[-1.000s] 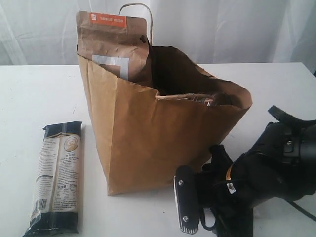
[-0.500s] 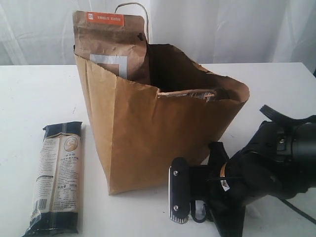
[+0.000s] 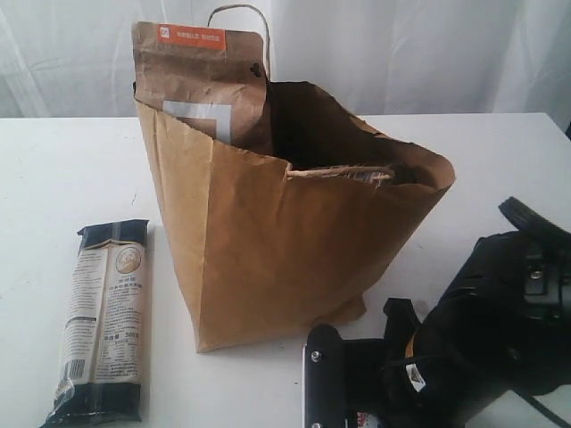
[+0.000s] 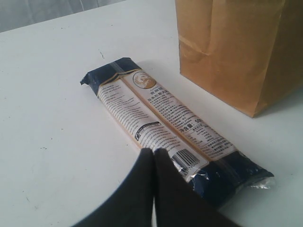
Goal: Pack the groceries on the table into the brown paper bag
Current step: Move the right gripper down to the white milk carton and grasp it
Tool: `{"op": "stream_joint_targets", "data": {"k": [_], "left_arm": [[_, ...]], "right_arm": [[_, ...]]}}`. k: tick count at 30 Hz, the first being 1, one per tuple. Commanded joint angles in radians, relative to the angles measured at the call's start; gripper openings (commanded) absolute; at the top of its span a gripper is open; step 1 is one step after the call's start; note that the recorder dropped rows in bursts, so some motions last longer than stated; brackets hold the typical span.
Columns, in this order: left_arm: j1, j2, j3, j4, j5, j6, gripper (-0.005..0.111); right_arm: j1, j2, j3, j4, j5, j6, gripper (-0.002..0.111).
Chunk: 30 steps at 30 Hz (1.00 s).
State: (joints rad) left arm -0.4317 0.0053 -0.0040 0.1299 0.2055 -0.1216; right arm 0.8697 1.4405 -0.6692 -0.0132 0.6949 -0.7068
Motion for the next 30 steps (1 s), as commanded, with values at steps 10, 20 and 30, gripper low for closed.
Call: {"op": "stream_joint_targets", "data": {"k": [10, 20, 30], "left_arm": [[0.002, -0.005, 0.004, 0.002, -0.002, -0.009, 0.000], [0.002, -0.005, 0.004, 0.002, -0.002, -0.009, 0.000], [0.002, -0.005, 0.004, 0.002, -0.002, -0.009, 0.000]], "right_arm": [[0.007, -0.073, -0.005, -0.100, 0.012, 0.085, 0.073], [0.006, 0.007, -0.005, -0.134, -0.104, 0.094, 0.073], [0.006, 0.160, -0.005, -0.117, -0.169, 0.103, 0.070]]}}
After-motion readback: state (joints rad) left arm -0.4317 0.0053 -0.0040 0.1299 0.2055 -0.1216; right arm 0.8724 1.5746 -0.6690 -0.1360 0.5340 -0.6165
